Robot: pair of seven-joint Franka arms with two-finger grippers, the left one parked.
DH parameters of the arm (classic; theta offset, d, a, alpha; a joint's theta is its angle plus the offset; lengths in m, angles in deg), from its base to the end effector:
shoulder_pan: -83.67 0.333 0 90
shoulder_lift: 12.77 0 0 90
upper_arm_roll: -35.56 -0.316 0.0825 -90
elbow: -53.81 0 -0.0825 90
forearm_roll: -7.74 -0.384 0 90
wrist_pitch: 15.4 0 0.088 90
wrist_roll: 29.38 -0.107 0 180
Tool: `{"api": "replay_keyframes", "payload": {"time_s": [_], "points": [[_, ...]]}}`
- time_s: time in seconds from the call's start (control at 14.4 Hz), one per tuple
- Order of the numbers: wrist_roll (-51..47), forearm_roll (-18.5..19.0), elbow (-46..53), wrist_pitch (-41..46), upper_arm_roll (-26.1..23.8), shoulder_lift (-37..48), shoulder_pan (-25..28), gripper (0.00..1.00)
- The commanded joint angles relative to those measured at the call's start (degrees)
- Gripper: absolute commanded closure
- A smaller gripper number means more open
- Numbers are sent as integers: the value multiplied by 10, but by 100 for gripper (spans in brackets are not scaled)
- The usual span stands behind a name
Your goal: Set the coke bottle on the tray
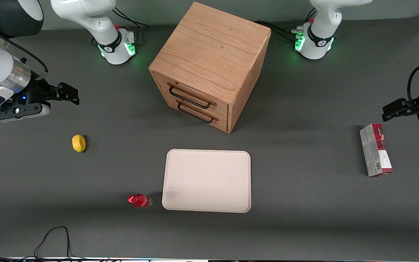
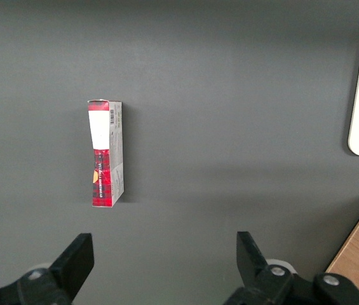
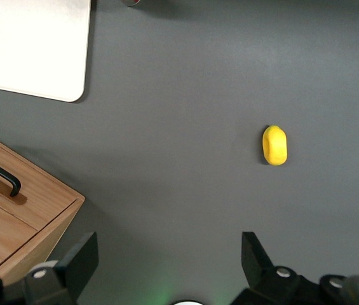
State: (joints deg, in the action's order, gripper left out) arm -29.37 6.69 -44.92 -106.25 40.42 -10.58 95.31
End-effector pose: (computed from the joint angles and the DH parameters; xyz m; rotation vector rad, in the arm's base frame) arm 0.5344 0.0647 0.5749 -3.1166 -0.1834 0.1571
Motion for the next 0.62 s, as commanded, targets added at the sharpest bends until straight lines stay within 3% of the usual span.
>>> {"api": "replay_keyframes", "payload": {"time_s": [0.0,0.55], "points": [[4,-18,29,32,8,-10,-5,0],[32,-16,47,59,9,-13,-9,0]]}}
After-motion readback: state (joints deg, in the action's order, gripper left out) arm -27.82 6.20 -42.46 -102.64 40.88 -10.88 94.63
